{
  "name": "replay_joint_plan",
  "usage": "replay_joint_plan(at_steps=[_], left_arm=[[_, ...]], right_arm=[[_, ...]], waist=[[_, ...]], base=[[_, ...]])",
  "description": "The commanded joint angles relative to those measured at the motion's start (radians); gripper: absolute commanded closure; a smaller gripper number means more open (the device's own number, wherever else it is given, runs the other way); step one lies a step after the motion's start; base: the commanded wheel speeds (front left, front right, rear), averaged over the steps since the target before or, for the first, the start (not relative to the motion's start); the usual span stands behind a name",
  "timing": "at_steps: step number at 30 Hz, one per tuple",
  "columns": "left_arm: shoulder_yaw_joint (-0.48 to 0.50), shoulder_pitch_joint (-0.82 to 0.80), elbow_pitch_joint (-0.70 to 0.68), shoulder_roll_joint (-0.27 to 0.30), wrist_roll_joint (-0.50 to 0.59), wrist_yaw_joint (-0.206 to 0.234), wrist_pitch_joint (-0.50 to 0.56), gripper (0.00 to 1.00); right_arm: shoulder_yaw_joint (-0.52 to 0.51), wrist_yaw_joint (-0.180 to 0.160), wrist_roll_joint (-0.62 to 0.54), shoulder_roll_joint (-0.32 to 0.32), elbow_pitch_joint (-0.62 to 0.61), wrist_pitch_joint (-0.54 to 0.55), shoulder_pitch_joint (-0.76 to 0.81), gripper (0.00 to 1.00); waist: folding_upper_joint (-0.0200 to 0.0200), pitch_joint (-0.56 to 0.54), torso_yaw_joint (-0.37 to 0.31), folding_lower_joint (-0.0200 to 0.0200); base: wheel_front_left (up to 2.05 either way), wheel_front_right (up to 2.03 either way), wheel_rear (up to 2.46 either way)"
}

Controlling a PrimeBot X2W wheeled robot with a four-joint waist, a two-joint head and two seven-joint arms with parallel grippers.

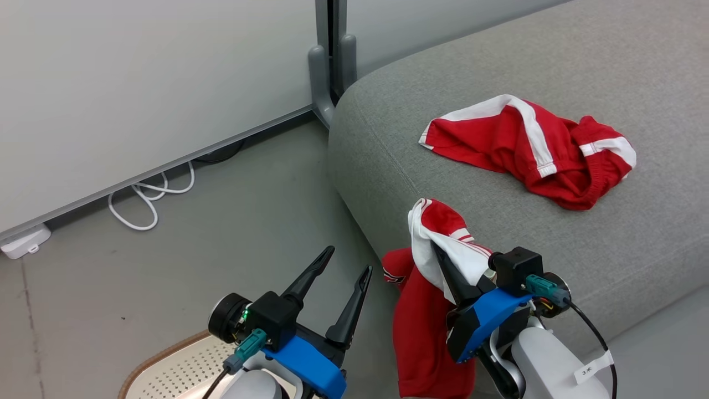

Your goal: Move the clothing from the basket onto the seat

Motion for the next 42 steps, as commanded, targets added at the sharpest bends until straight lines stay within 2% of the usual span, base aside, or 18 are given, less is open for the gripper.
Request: replay_joint_plan(at_steps=[1, 10, 26, 36, 42], left_arm=[[0.001, -0.020, -0.001, 0.007, 0.002, -0.002, -0.005, 0.00], [-0.010, -0.023, 0.005, 0.012, -0.004, -0.002, -0.005, 0.00], [-0.003, -0.006, -0.001, 0.019, -0.002, -0.002, -0.005, 0.00], [0.012, -0.021, -0.028, 0.043, 0.016, -0.002, -0.005, 0.00], [0.014, -0.046, -0.047, 0.074, 0.027, -0.002, -0.005, 0.00]], right_arm=[[0.000, 0.001, 0.004, 0.002, -0.004, -0.001, 0.007, 1.00], [0.005, 0.001, 0.017, 0.002, -0.007, -0.007, 0.022, 1.00], [0.006, 0.001, 0.014, 0.002, -0.007, -0.005, -0.008, 1.00], [-0.029, 0.001, 0.009, 0.002, -0.053, 0.002, -0.080, 1.00], [-0.089, 0.001, -0.001, -0.001, -0.107, 0.013, -0.165, 1.00]], waist=[[-0.0001, 0.006, -0.016, 0.0000], [-0.0001, 0.005, -0.044, 0.0000], [-0.0001, 0.011, -0.022, 0.0000], [-0.0001, 0.072, -0.028, 0.0000], [-0.0001, 0.144, -0.036, 0.0000]], base=[[0.00, 0.00, 0.00], [0.00, 0.00, 0.00], [0.00, 0.00, 0.00], [0.00, 0.00, 0.00], [0.00, 0.00, 0.00]])
